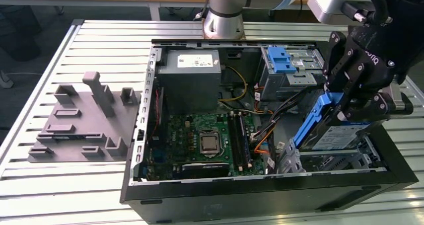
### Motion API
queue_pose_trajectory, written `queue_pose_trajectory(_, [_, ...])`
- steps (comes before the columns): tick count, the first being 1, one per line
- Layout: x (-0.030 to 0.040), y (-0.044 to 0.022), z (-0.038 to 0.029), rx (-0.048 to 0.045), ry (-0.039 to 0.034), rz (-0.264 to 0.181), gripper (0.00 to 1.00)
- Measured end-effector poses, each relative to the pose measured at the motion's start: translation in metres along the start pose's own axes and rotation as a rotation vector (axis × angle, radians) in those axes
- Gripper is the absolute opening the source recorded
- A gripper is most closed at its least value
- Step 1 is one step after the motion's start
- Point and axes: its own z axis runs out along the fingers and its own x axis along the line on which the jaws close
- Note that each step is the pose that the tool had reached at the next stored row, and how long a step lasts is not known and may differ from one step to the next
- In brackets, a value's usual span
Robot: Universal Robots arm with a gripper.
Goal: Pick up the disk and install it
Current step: 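Insert the disk into the insertion slot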
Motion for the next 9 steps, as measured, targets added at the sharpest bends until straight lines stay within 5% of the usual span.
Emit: queue_pose_trajectory(9, [-0.0001,-0.0001,0.0081,0.0000,0.0001,0.000,0.36])
